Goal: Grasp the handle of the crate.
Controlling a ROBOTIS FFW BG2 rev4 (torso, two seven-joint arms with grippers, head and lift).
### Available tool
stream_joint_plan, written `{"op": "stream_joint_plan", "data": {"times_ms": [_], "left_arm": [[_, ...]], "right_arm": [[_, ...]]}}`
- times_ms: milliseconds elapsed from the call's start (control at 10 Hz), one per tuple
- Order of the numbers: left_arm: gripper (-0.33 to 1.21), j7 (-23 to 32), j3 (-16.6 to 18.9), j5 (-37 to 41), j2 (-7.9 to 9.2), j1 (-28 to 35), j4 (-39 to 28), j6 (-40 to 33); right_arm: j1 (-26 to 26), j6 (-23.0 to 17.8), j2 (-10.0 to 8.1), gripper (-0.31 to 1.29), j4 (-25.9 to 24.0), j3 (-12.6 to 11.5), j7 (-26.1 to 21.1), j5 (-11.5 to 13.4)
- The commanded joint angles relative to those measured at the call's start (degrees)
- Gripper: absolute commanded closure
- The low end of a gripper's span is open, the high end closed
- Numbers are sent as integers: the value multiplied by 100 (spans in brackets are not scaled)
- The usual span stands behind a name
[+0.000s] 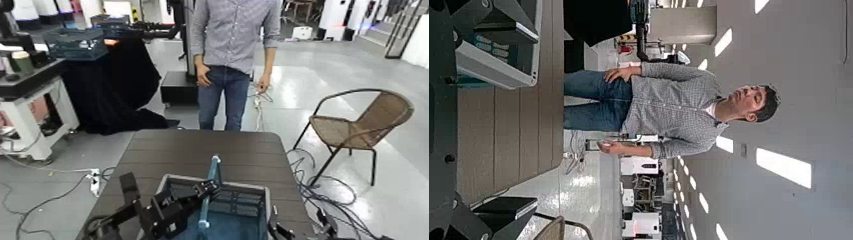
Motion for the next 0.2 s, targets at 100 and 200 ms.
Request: {"op": "stream_joint_plan", "data": {"times_ms": [100,200], "left_arm": [[119,0,-6,0,-5,9,18,-10],[119,0,-6,0,-5,9,27,-10]], "right_arm": [[-2,105,0,15,-37,-31,18,36],[-2,105,0,15,-37,-31,18,36]]}}
